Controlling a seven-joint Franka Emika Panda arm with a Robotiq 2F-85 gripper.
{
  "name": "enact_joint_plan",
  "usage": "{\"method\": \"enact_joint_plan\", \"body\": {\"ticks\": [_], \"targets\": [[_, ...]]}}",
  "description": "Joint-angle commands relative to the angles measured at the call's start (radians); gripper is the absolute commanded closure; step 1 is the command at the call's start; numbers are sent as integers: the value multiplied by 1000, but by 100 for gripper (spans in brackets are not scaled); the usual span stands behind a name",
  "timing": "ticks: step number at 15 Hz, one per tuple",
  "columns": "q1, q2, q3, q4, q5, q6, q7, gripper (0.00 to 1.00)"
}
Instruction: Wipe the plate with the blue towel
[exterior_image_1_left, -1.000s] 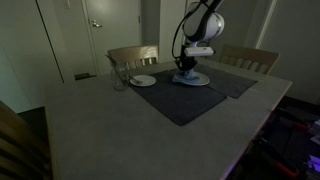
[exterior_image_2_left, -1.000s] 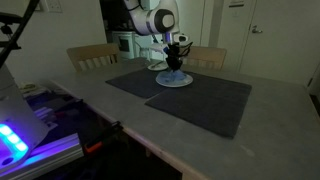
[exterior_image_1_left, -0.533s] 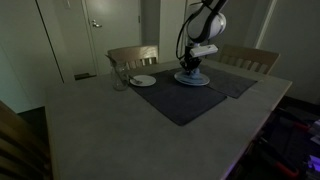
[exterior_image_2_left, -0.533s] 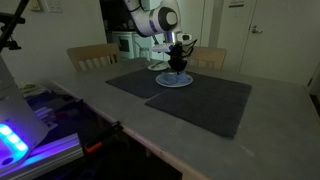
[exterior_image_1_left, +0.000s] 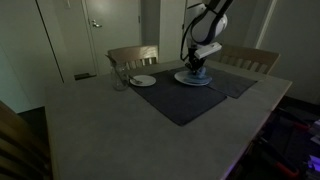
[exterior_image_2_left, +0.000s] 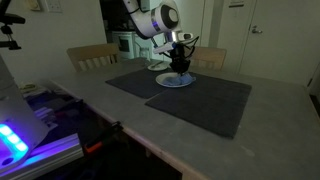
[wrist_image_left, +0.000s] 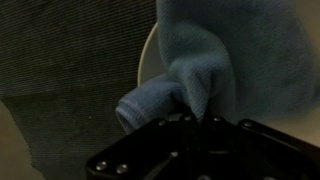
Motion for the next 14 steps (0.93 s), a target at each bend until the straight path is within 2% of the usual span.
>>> {"method": "enact_joint_plan", "body": {"ticks": [1,7,9,11,14], "targets": [[-81,-10,103,-21,110,49,-77,98],[-222,-17,277,-37,345,185,-270,98],[-256,-14,318,-40,393,215,-330,98],[-247,-15,301,-41,380,196,-347,98],[-110,-14,122,-32,212,128,-241,98]]}}
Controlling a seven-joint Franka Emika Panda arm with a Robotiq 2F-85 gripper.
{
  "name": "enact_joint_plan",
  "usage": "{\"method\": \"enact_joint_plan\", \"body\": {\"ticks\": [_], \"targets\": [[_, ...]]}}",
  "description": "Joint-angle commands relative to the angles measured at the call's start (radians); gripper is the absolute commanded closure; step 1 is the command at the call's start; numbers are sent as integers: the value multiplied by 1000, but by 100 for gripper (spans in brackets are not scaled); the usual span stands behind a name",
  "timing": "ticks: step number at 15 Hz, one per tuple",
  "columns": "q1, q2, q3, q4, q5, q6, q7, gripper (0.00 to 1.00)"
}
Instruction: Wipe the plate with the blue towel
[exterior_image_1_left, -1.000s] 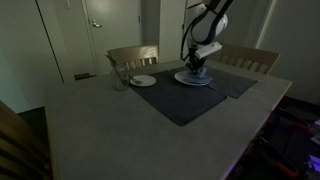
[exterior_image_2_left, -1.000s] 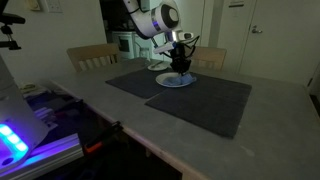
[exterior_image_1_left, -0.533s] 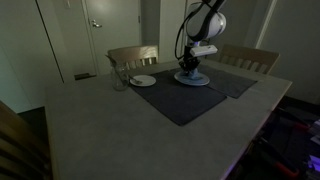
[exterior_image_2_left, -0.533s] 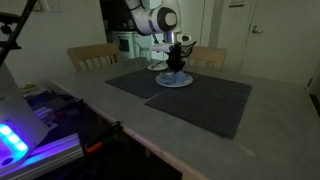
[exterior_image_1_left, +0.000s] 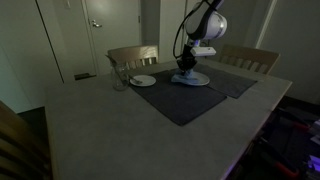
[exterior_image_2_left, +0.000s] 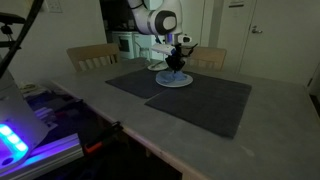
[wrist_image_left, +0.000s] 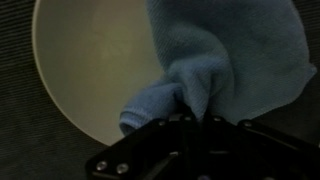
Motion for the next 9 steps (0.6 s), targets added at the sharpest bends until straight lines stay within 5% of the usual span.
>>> {"method": "enact_joint_plan", "body": {"ticks": [1,5,9], "targets": [[143,-4,-186,-10,-167,-50,105,98],[275,14,-344,4,-362,-89,262,98],[187,-1,-219,-11,-282,-60,193,98]]}}
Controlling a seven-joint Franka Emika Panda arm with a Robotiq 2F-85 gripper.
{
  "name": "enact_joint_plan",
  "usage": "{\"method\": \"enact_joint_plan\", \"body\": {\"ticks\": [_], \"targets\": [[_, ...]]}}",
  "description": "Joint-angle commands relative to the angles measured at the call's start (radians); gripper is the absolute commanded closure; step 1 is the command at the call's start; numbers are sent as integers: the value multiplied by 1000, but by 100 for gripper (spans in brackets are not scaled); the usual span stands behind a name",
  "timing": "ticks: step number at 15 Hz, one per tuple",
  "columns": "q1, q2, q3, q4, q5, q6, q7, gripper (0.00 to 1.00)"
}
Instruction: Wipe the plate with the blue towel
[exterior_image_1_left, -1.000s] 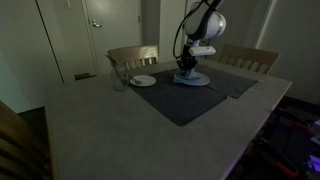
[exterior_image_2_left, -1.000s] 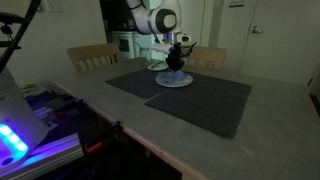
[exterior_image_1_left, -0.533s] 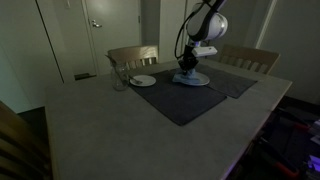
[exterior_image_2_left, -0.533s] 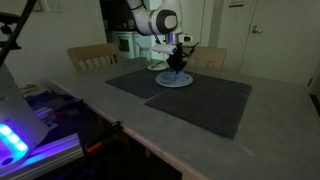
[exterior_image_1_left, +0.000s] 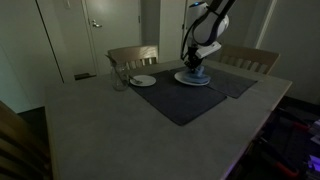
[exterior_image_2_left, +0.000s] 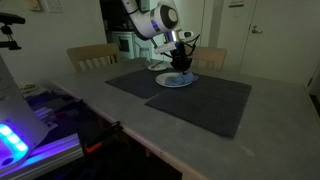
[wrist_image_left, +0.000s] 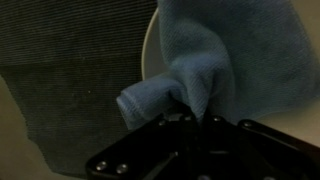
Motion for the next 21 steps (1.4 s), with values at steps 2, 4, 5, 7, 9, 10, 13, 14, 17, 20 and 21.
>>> {"method": "enact_joint_plan", "body": {"ticks": [2,4,5,7,9,10,13,14,17,20,21], "targets": [[-129,-10,171,-15,144,35,-107,98],[-197,-10,255,-13,247,51,-179,98],[-232,-10,294,-12,296,61,-218,98],[-307,-6,375,-10,395,84,-300,98],[-351,-2,422,-7,458,89,-361,98],[-354,-2,423,-8,465,84,-376,98],[-294,-12,336,-11,389,49,-339,98],[-276,-14,310,-12,362,43,-327,98],[-194,-28,198,-18,249,27,-260,98],[-114,-28,98,-15,130,9,-177,98],[-97,-26,78,-14,102,4,-158,98]]}}
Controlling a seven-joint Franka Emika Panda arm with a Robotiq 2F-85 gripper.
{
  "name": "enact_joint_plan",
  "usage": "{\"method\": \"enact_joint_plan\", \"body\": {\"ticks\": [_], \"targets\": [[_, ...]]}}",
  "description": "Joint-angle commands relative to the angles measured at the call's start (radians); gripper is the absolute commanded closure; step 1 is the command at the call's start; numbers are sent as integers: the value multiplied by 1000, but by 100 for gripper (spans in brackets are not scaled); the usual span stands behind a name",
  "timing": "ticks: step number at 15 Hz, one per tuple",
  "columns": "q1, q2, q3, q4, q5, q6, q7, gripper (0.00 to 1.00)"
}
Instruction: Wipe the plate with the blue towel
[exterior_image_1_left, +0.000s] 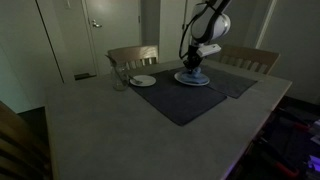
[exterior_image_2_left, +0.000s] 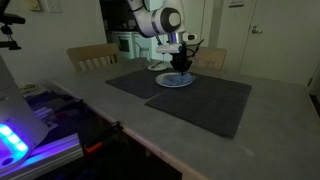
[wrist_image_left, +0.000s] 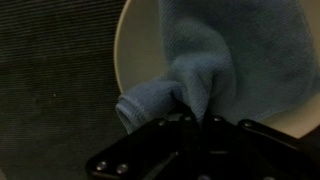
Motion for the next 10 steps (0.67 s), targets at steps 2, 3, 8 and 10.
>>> {"method": "enact_joint_plan", "body": {"ticks": [2,3,8,10], "targets": [[54,-21,-59,-18,-81,-39,52,98],[39,-22,-36,-20,-63,-36,39,98],[-53,-42,97,-31,63,-21,-42,98],[-72,-65,128,-26,108,-73,-67,98]]}}
